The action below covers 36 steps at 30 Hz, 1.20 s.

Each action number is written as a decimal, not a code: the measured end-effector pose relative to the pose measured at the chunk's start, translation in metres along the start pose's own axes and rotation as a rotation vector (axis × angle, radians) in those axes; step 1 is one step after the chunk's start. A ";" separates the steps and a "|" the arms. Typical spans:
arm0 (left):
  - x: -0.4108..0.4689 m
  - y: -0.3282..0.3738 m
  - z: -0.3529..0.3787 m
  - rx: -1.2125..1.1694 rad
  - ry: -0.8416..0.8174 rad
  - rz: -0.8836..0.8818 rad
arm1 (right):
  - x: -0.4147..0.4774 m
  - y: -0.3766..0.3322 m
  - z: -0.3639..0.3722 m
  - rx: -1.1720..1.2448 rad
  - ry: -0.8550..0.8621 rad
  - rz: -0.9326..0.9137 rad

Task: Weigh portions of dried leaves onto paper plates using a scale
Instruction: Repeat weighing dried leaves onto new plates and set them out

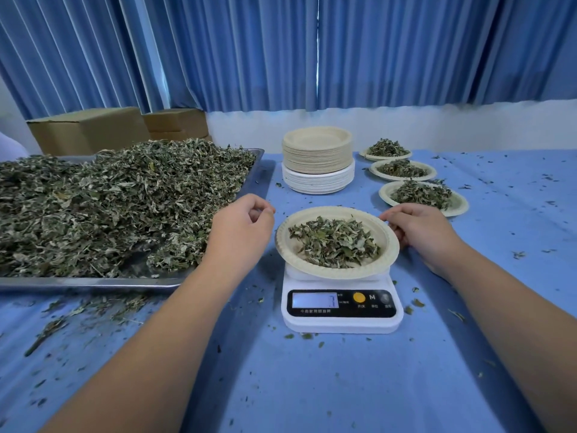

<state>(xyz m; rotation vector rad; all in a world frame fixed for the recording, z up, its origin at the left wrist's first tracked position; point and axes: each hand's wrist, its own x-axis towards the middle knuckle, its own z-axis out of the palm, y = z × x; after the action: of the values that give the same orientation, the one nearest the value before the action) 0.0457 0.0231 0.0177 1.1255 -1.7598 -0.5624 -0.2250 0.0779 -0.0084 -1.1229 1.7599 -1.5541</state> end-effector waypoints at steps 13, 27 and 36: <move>-0.003 0.000 0.006 0.003 -0.058 -0.052 | -0.006 -0.007 -0.005 0.066 0.009 0.003; -0.009 0.010 0.004 -0.107 -0.362 -0.422 | -0.017 -0.020 -0.013 0.071 -0.297 0.153; -0.010 0.015 0.004 -0.412 -0.379 -0.475 | -0.022 -0.031 -0.017 0.182 -0.387 0.147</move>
<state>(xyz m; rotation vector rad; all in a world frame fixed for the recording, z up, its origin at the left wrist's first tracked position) 0.0367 0.0387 0.0222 1.1903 -1.5696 -1.4360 -0.2207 0.1056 0.0227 -1.0906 1.3820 -1.2793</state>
